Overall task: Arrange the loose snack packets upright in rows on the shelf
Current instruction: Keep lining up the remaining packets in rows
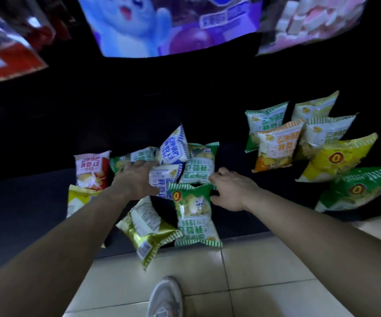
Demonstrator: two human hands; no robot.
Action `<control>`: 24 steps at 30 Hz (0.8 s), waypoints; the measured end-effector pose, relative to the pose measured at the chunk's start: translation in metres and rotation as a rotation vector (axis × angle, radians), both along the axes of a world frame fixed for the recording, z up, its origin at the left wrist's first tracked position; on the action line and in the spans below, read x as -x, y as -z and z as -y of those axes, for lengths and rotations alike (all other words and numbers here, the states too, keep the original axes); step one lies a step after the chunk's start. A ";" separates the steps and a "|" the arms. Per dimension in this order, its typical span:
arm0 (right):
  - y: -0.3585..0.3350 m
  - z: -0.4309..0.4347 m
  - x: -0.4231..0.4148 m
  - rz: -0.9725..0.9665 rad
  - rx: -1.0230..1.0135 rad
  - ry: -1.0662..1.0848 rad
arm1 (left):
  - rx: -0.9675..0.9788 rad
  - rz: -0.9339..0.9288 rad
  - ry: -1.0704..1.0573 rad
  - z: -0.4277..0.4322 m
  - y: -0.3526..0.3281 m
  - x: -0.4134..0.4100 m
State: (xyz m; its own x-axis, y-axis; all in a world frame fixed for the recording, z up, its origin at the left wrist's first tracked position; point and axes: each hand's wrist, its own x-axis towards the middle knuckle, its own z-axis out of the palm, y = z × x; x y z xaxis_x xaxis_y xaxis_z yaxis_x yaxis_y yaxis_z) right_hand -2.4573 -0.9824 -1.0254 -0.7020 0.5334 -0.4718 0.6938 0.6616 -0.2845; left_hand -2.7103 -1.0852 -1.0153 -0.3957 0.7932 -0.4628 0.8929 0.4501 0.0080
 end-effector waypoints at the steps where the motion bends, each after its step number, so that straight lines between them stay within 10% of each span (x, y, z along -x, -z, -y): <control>1: 0.004 0.005 0.005 0.003 0.018 0.004 | 0.005 0.009 -0.001 0.001 0.005 0.006; 15: 0.038 0.018 0.018 -0.075 0.002 0.125 | -0.051 -0.186 0.230 -0.020 0.064 0.041; 24: 0.054 0.021 0.054 -0.197 0.096 0.219 | -0.215 -0.167 -0.025 0.002 0.033 0.068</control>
State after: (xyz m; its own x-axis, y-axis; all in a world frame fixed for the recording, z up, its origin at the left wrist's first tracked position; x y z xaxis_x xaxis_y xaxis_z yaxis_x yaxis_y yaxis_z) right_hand -2.5111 -1.0037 -1.0792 -0.6582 0.6417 -0.3937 0.7423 0.4659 -0.4816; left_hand -2.7778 -1.0867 -1.0487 -0.4733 0.8551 -0.2116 0.8784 0.4763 -0.0403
